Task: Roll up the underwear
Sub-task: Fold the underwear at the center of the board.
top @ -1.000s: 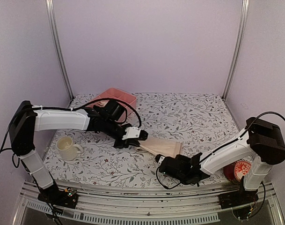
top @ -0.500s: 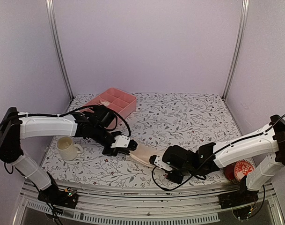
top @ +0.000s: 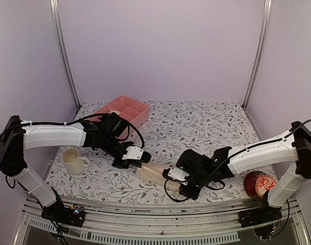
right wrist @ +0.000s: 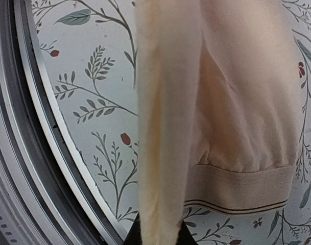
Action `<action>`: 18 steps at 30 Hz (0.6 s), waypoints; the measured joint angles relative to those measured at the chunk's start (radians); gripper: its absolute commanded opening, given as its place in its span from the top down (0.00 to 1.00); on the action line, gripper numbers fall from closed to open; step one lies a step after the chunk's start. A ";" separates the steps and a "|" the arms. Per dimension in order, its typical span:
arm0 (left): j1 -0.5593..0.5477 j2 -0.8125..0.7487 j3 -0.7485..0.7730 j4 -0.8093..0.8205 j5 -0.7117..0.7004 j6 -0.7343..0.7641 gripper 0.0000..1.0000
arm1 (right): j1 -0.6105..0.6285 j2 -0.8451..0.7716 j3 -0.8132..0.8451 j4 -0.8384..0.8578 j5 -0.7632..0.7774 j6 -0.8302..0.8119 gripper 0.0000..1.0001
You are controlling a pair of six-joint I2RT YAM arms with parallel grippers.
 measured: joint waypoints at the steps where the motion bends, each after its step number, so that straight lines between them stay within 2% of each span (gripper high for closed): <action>1: 0.000 0.009 0.011 -0.006 -0.003 0.003 1.00 | -0.024 0.011 0.002 -0.005 -0.032 0.006 0.92; 7: -0.002 0.076 0.074 -0.030 -0.023 0.019 1.00 | -0.132 0.045 0.010 -0.024 -0.177 0.022 0.91; 9: -0.002 0.098 0.092 -0.041 -0.033 0.024 1.00 | -0.156 0.045 0.023 -0.040 -0.211 0.022 0.85; 13: -0.002 0.134 0.125 -0.055 -0.049 0.027 1.00 | -0.178 0.045 0.067 -0.078 -0.223 0.019 0.75; 18: -0.002 0.135 0.126 -0.064 -0.058 0.027 1.00 | -0.180 0.045 0.084 -0.083 -0.225 0.015 0.76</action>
